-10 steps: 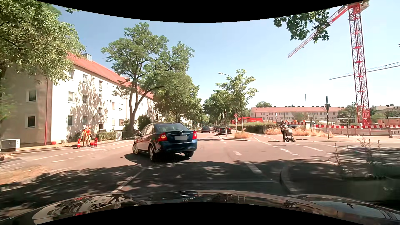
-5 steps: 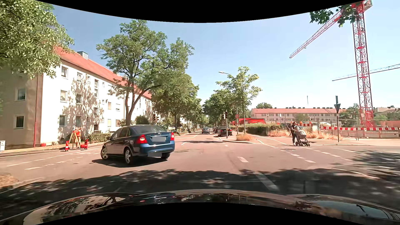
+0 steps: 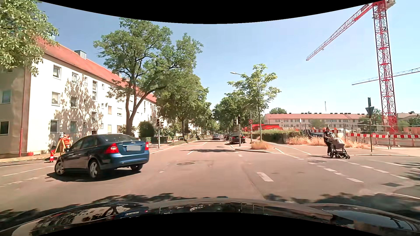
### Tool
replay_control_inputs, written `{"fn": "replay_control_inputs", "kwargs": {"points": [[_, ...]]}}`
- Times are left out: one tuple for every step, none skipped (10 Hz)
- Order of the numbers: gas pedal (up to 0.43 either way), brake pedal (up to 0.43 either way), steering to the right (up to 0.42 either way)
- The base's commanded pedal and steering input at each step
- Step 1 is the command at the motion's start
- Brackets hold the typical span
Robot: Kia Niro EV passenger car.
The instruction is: Follow the waypoints while adhering to traffic rules and regulations
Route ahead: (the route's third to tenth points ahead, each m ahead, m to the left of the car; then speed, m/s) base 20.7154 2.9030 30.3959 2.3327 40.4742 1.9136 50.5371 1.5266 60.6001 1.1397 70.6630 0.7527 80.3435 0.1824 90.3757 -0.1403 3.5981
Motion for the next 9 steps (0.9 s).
{"fn": "replay_control_inputs", "kwargs": {"points": [[0.260, 0.000, 0.001], [0.260, 0.000, 0.001], [0.248, 0.000, 0.000], [0.220, 0.000, 0.000], [0.209, 0.000, 0.000], [0.209, 0.000, 0.001], [0.209, 0.000, 0.000], [0.209, 0.000, 0.000], [0.209, 0.000, 0.001]]}}
